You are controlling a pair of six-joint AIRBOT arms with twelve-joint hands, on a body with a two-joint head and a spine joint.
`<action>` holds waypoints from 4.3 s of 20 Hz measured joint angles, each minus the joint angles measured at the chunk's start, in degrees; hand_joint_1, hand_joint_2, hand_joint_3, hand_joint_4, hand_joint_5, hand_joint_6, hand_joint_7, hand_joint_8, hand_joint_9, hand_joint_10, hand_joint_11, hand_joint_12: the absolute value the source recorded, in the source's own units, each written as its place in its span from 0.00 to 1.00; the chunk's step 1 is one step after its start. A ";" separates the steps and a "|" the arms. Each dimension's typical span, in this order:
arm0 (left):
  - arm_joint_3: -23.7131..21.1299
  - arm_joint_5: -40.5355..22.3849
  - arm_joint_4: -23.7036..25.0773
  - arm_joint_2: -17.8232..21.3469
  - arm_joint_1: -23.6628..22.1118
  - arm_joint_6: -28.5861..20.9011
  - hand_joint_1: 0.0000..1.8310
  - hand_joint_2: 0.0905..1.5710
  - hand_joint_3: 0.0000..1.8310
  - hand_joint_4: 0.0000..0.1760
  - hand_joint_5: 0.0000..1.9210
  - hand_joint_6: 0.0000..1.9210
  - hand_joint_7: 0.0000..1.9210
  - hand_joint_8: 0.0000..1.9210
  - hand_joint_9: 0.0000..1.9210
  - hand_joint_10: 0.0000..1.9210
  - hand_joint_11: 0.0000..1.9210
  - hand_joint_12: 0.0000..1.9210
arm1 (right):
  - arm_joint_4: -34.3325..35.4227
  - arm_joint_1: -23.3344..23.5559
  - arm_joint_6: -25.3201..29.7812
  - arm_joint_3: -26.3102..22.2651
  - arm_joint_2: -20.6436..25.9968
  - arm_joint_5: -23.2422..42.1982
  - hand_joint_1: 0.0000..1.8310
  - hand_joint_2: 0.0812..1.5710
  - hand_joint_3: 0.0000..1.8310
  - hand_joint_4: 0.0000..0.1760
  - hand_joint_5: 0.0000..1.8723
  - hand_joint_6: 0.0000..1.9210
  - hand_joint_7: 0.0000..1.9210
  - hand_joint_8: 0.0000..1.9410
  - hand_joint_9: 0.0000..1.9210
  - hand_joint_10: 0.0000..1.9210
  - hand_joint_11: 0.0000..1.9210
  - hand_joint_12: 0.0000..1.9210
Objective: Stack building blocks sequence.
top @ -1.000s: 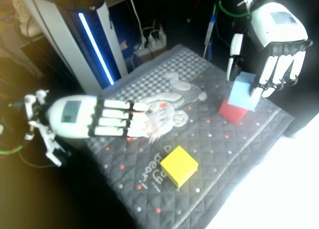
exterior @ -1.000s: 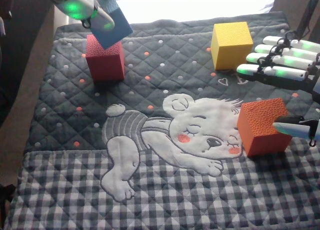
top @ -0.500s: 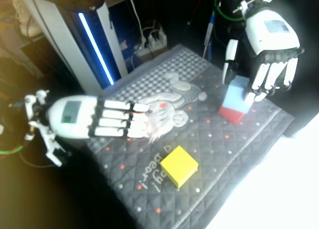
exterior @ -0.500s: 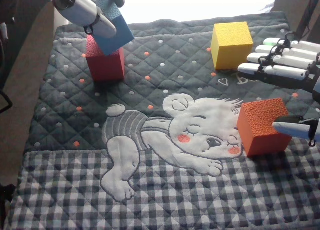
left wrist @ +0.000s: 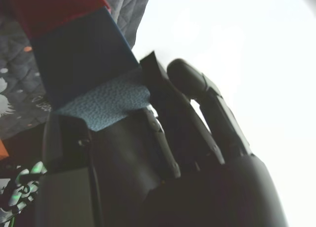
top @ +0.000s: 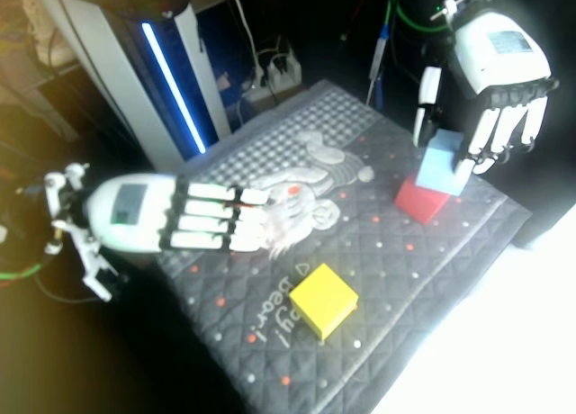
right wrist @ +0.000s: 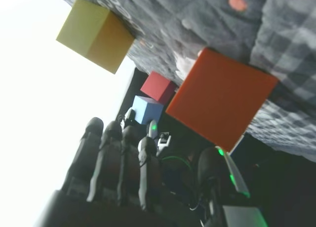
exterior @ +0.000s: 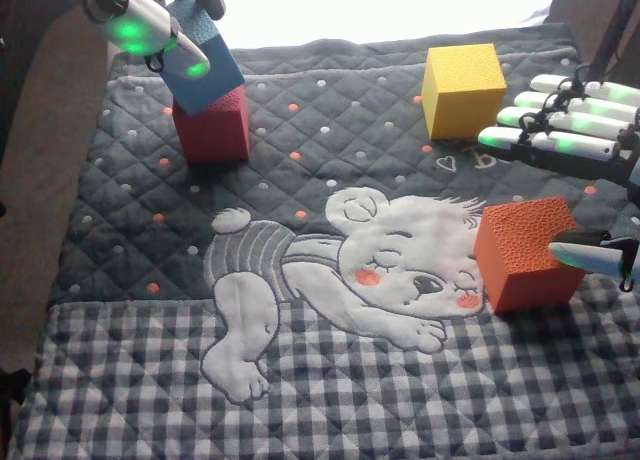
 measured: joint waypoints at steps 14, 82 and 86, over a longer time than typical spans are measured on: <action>0.00 0.07 0.00 0.00 0.52 0.00 0.50 0.57 0.00 0.00 0.27 0.00 0.37 0.00 0.42 0.00 0.19 0.61 | 0.24 -0.26 -0.02 0.00 0.00 -0.07 0.34 0.81 0.00 0.36 0.12 0.00 0.11 0.00 0.09 0.01 0.06 0.02; -27.21 -25.99 -11.21 23.10 19.71 7.50 0.43 0.54 0.00 0.57 0.06 0.00 0.07 0.00 0.05 0.00 0.00 0.28 | -6.08 13.07 0.70 4.31 -2.86 -8.59 0.69 0.65 0.00 0.00 0.55 0.41 0.63 0.37 0.65 0.37 0.53 0.70; -27.21 -25.97 -11.47 23.08 19.98 7.50 0.42 0.54 0.00 0.72 0.06 0.00 0.07 0.00 0.06 0.00 0.00 0.33 | -6.97 17.09 -0.72 4.94 -2.89 -8.04 0.71 0.64 0.00 0.00 0.60 0.27 0.63 0.43 0.64 0.50 0.55 0.81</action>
